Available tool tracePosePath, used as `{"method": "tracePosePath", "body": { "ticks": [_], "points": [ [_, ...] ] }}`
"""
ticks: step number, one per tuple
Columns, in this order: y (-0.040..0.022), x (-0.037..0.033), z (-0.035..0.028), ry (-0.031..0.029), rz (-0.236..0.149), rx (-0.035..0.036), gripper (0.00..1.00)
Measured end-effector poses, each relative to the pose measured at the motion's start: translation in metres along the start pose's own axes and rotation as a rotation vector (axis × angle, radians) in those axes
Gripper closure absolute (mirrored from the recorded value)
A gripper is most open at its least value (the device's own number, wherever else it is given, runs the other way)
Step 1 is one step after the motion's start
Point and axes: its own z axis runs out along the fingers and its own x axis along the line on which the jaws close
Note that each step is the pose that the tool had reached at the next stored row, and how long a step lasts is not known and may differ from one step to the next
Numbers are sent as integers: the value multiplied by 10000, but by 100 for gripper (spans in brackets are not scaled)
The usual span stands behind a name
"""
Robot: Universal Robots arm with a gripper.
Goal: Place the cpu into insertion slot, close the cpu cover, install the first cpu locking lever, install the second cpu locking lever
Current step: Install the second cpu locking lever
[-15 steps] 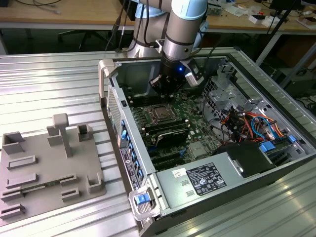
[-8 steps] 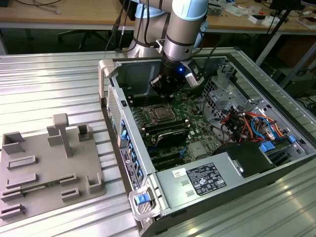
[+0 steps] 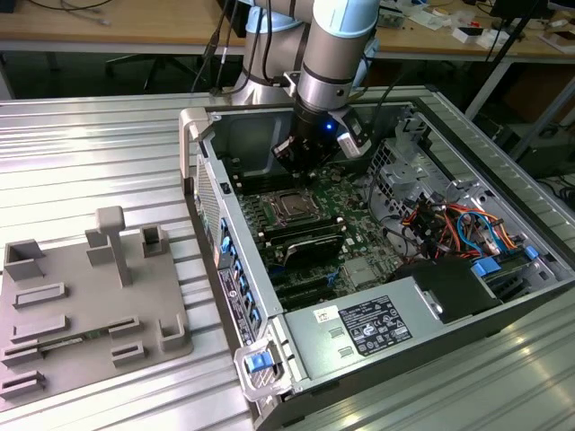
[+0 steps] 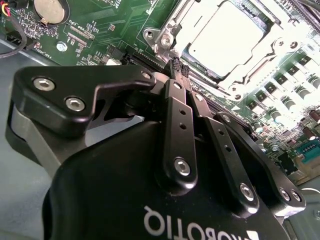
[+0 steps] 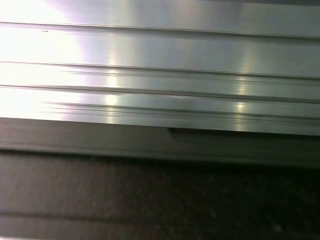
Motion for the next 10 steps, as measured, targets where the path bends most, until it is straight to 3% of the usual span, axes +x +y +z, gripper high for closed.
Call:
{"method": "tracePosePath", "body": {
  "ticks": [3, 10],
  "points": [
    [-18, 1, 1, -1, -1, 2, 89],
    [-157, 10, 3, 0, 0, 3, 89]
  ]
}}
